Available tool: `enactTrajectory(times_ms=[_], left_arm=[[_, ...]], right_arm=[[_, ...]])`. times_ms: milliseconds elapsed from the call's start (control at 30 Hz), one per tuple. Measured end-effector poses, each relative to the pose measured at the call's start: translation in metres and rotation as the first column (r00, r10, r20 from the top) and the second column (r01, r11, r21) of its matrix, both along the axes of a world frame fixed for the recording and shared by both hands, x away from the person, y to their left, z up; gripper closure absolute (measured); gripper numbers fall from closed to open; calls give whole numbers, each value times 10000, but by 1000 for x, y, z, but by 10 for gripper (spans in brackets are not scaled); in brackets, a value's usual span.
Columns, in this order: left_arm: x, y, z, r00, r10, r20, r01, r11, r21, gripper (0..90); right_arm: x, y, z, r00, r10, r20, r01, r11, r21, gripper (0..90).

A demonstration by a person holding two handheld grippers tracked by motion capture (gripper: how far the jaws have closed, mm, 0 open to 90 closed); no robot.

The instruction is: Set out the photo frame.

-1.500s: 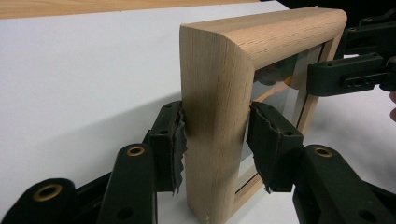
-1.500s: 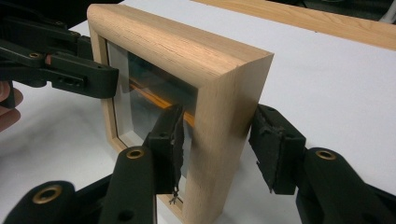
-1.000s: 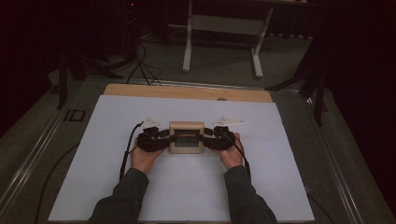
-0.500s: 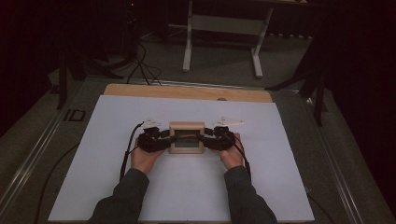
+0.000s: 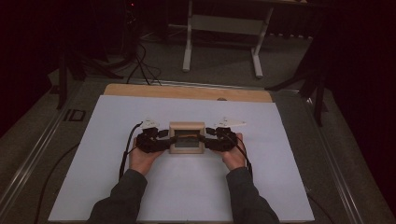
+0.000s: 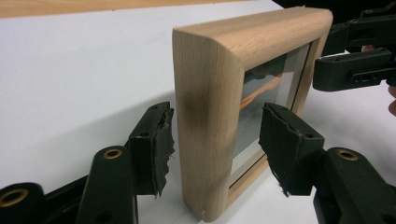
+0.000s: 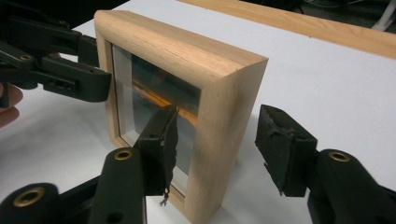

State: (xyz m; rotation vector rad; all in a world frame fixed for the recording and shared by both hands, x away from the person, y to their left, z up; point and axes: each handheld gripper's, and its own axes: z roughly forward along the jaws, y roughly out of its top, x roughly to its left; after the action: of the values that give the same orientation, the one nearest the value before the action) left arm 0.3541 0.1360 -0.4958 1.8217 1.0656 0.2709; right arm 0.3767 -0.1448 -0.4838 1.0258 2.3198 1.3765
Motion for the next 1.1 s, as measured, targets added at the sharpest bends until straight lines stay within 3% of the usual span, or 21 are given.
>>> enactTrajectory(times_ms=[100, 600, 1100], left_arm=[[-5, 5, 6, 9997, 39, 233, -42, 9999, 126, 426], [-35, 32, 32, 9924, 151, 1220, -149, 9999, -27, 418], [-62, 65, 34, 9851, 217, 1704, -260, 9994, 229, 408]], right_arm=[[-4, -3, 4, 9998, -25, 177, 26, 10000, -85, 455], [-24, -22, 22, 9965, 51, 833, -23, 9994, -335, 440], [-50, -54, 34, 9871, -116, 1595, 169, 9993, -323, 429]])
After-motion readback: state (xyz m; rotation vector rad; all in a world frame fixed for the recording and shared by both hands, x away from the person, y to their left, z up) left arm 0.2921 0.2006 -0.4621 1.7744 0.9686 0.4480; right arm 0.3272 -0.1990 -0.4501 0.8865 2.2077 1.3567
